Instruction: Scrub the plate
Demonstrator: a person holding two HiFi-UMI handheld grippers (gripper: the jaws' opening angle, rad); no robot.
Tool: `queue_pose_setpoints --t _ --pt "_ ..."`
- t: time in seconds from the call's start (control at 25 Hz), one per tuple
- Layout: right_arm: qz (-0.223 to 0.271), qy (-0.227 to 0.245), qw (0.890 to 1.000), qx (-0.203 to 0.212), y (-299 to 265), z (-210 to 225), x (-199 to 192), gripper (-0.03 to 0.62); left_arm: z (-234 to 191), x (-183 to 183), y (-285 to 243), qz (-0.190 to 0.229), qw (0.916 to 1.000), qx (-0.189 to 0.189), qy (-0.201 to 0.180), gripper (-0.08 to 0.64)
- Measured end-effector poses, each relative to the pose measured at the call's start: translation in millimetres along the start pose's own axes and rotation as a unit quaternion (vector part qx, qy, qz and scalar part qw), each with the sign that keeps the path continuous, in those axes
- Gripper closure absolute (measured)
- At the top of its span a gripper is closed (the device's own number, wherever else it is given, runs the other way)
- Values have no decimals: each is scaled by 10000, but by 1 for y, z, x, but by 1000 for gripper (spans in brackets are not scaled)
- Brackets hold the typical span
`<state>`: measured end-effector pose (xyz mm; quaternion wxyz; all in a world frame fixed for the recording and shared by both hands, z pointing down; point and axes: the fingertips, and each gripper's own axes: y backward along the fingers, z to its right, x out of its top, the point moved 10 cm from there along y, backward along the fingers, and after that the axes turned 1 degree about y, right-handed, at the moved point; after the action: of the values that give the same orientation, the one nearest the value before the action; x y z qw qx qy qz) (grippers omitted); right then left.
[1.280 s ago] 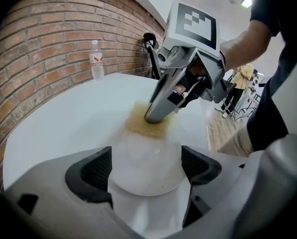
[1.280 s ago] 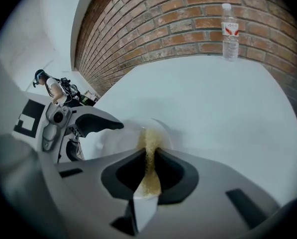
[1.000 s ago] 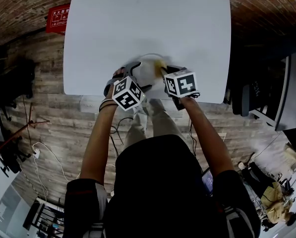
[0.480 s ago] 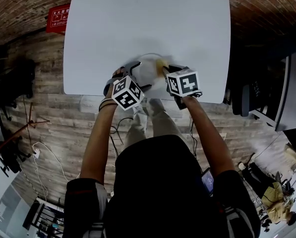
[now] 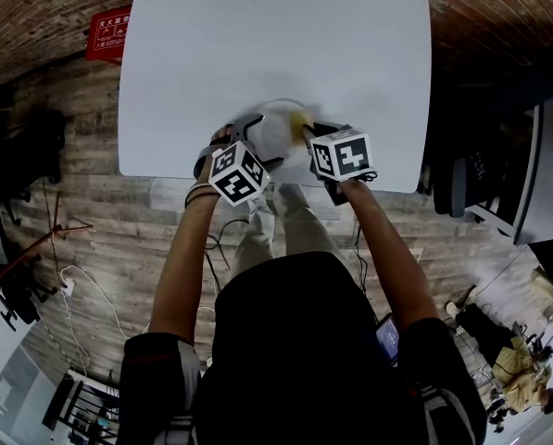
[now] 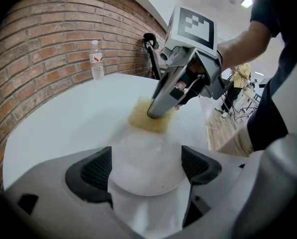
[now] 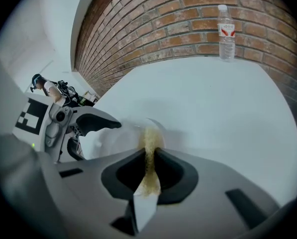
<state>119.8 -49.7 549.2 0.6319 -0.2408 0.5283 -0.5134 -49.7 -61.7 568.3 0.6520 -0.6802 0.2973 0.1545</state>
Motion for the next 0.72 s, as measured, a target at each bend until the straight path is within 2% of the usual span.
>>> queue_pose_setpoints --t 0.72 --pt "-91 -77 9998 164 0 -17 -16 546 1 1 3 17 10000 -12 -22 144"
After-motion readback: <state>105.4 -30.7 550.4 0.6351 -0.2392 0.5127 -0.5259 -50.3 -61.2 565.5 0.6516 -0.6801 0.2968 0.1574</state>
